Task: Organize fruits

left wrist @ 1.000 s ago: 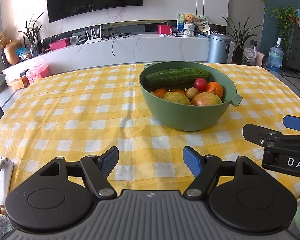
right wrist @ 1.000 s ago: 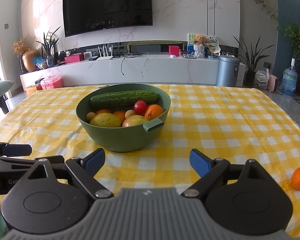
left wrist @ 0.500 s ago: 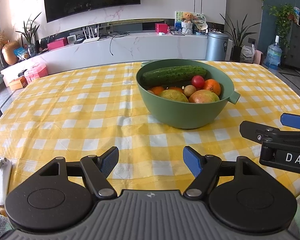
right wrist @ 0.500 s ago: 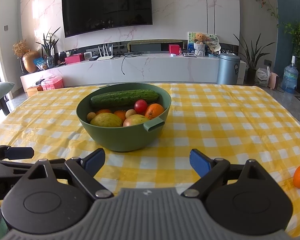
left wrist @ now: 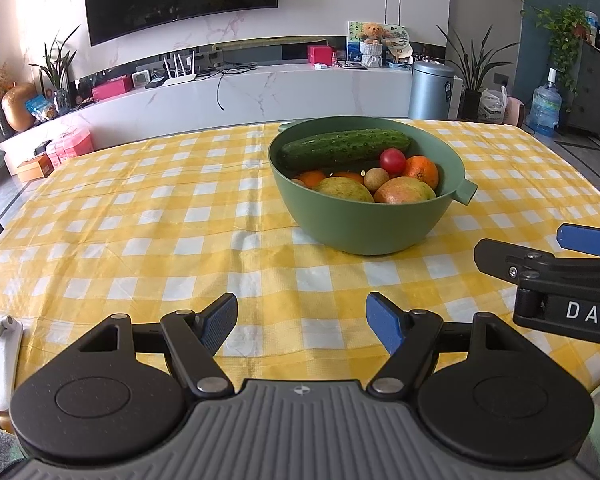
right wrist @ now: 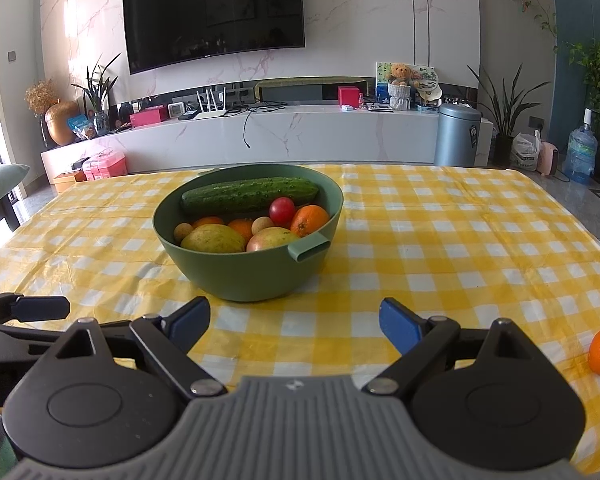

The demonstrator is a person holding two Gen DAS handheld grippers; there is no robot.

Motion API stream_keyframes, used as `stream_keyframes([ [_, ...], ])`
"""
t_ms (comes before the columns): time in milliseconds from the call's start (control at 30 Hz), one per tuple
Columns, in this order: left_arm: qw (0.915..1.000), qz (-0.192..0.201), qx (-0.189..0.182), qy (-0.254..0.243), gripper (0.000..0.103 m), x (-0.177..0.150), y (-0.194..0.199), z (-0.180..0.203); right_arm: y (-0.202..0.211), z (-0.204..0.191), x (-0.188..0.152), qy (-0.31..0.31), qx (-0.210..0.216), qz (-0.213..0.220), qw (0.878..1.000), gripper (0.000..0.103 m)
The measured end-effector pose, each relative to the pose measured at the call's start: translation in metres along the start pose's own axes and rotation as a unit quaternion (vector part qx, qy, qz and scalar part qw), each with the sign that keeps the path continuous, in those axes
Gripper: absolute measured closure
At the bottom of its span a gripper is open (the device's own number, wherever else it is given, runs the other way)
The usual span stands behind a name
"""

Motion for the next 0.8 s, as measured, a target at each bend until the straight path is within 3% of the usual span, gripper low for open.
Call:
stream_keyframes([
  [800, 1.0000, 0.002, -0.001, -0.003, 0.017, 0.0014, 0.0013, 0.0012, -0.0025, 0.0011, -0.0037, -0.008, -0.004, -0.006, 1.000, 0.015],
])
Point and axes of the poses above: each gripper's, at about its wrist camera, not at the fingertips, and y roughly against the way its jaws point, z to its right, x to its top, the point moved 3 cm from there along -y, roughly the way its jaws point, and after that the axes turned 9 degrees about z, right-handed, at the moved point
